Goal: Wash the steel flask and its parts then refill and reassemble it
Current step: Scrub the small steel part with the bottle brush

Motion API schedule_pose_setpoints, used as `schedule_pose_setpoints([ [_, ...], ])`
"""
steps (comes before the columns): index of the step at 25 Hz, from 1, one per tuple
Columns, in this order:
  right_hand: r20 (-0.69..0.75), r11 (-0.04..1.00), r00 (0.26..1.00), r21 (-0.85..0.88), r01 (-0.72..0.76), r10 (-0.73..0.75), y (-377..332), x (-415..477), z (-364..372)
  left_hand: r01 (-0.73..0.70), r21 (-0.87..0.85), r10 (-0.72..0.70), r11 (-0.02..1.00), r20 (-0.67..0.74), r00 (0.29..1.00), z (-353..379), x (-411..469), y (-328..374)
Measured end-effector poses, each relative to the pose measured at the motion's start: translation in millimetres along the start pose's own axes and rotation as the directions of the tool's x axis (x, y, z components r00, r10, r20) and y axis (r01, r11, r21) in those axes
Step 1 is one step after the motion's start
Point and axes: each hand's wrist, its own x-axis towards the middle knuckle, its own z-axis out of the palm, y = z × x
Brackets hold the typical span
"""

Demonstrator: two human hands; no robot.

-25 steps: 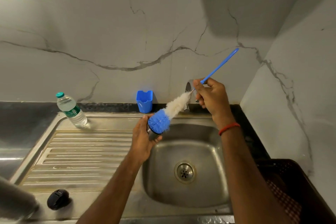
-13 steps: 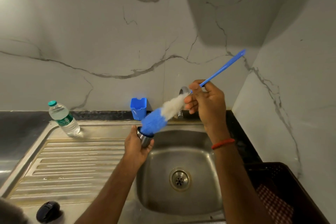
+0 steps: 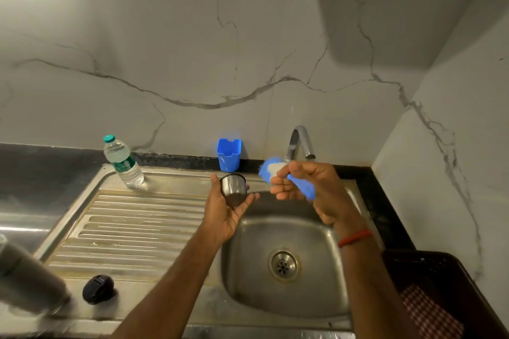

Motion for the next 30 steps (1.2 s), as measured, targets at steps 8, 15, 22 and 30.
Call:
schedule_pose_setpoints([
  [8,-0.249,0.996,0.965,-0.036,-0.087,0.075,52,2,7,-0.154,0.300,0.210,0.941,-0.161,0.964,9,-14,2],
  [15,-0.445,0.899,0.888,-0.332,-0.286,0.118,68,9,0,0.052,0.458,0.075,0.887,-0.254,0.964,5,-9,-1],
  [22,-0.350,0.855,0.936,-0.496,-0.152,-0.037,71,8,-10,-0.055,0.436,0.128,0.898,-0.141,0.982,7,-2,-5],
  [30,-0.213,0.716,0.966,-0.697,-0.043,-0.149,94,13,-14,-0.332,0.432,0.339,0.839,0.064,0.939,17,-4,-1],
])
